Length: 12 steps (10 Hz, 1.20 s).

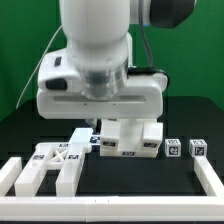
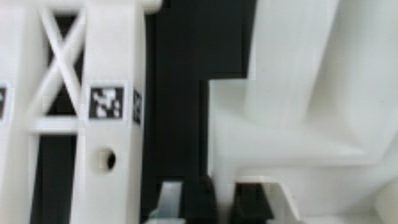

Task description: Assemble chair

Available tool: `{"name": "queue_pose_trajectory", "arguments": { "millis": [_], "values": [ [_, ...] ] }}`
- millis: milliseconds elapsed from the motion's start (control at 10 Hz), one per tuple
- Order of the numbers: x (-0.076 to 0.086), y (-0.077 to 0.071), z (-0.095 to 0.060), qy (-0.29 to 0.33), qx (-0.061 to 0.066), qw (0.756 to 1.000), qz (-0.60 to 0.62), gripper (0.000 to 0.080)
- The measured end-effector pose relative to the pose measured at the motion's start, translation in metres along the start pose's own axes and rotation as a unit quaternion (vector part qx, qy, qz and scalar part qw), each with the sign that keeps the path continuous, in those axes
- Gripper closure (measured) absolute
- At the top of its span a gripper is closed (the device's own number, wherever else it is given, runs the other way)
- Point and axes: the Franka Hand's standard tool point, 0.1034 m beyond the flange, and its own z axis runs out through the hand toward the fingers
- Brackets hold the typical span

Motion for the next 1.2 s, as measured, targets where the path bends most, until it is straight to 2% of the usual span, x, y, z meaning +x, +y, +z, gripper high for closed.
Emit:
{"name": "queue_pose_trajectory", "arguments": {
  "millis": [100, 200, 300, 400, 500, 600, 700, 900, 1200],
  "values": [
    [0.004, 0.002, 0.000, -0.045, -0.002, 0.999, 0.001, 0.0768],
    [-0.005, 0.001, 0.006, -0.097, 0.001, 0.995, 0.011, 0.0768],
    [-0.022, -0.001, 0.018, -0.196, 0.002, 0.980, 0.027, 0.0768],
    [-0.024, 0.002, 0.029, -0.272, 0.004, 0.962, 0.031, 0.0768],
    [-0.016, 0.004, 0.038, -0.296, 0.001, 0.955, 0.034, 0.0768],
    [0.002, 0.003, 0.036, -0.257, -0.008, 0.966, 0.033, 0.0768],
    [0.001, 0.003, 0.032, -0.247, -0.008, 0.969, 0.032, 0.0768],
    [-0.006, 0.002, 0.036, -0.234, -0.004, 0.972, 0.034, 0.0768],
    [-0.010, 0.004, 0.060, -0.259, -0.004, 0.964, 0.056, 0.0768]
  ]
}}
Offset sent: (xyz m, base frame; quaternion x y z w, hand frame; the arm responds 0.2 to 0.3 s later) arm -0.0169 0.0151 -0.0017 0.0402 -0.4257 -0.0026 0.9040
